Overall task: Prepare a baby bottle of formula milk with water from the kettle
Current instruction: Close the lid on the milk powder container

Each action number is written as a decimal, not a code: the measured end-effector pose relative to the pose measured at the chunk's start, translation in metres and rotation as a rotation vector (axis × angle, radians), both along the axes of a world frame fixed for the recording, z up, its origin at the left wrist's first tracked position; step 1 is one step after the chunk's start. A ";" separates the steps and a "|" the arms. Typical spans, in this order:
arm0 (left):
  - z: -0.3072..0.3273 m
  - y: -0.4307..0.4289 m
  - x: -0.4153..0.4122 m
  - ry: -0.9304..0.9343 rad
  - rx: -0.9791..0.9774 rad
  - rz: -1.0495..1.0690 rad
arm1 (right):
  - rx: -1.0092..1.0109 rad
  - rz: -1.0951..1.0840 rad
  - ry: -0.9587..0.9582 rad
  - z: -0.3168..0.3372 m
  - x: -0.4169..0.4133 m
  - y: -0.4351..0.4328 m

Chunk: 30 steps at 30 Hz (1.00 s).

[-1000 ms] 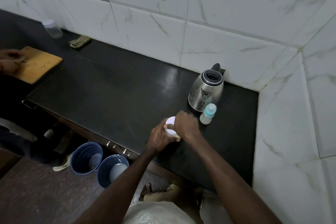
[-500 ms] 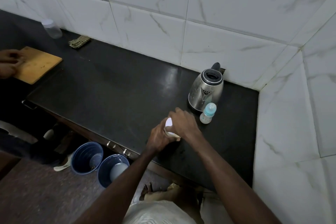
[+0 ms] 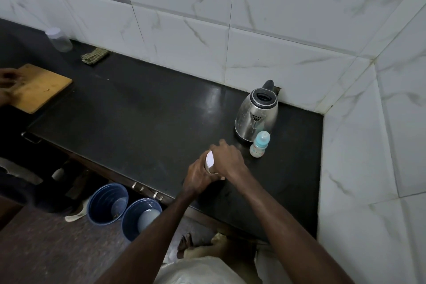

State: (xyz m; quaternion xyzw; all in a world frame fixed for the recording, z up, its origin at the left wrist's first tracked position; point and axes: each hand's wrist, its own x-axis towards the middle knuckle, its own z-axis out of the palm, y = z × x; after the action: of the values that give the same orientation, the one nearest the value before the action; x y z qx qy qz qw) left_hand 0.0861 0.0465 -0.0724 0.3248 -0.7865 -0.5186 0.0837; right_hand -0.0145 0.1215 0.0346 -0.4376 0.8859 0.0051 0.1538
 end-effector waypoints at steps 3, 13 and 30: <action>0.005 0.002 0.000 -0.010 0.011 -0.003 | -0.008 -0.038 -0.017 0.000 0.000 -0.003; 0.019 0.009 -0.002 -0.002 0.031 0.028 | -0.054 -0.138 -0.029 -0.009 0.007 -0.002; 0.019 -0.004 -0.012 -0.078 -0.117 -0.083 | -0.283 -0.349 -0.143 -0.043 0.015 0.024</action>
State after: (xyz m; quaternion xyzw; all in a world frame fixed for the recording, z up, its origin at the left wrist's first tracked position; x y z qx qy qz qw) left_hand 0.0745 0.0424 -0.0537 0.3063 -0.8310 -0.4616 0.0502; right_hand 0.0008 0.1458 -0.0089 -0.2944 0.9268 -0.1770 0.1520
